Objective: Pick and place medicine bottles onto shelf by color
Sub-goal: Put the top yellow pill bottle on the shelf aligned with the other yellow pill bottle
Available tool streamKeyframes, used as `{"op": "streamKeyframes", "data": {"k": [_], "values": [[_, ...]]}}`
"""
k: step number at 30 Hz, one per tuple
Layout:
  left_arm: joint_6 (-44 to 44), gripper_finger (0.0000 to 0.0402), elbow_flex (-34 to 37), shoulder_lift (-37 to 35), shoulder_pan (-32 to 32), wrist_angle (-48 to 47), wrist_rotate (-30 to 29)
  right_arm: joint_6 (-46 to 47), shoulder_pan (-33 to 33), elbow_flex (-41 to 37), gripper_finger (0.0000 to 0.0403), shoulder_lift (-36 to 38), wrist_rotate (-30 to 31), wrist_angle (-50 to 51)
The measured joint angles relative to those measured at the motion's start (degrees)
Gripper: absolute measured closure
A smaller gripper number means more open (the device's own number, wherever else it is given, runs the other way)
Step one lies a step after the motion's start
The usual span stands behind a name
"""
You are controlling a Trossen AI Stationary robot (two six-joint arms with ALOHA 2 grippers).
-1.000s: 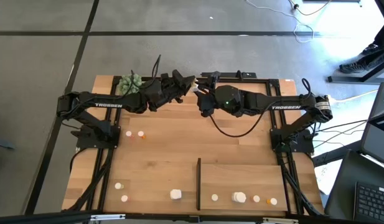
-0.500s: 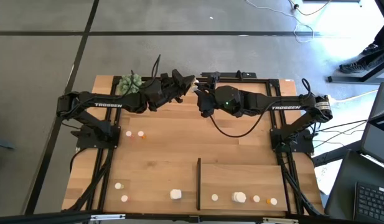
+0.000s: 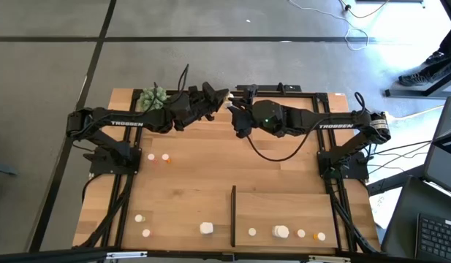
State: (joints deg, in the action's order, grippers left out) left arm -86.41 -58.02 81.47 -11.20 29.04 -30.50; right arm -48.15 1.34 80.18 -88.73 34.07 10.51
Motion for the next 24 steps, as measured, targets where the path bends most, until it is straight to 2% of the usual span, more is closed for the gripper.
{"op": "streamKeyframes", "data": {"k": [5, 12, 24], "values": [[0.23, 0.0324, 0.0, 0.0, 0.0, -0.08, 0.08, -0.06, -0.02, 0.0, 0.0246, 0.02, -1.14, -0.09], [0.37, 0.0324, 0.09, 0.15, 0.07, -0.29, -0.04, -1.75, -0.15, 0.02, 0.0219, 0.13, -6.41, -0.44], [-0.53, 0.0324, 0.09, 0.15, 0.06, -0.01, -2.74, -11.49, -0.11, 0.02, 0.0224, 0.13, -3.25, 0.52]]}}
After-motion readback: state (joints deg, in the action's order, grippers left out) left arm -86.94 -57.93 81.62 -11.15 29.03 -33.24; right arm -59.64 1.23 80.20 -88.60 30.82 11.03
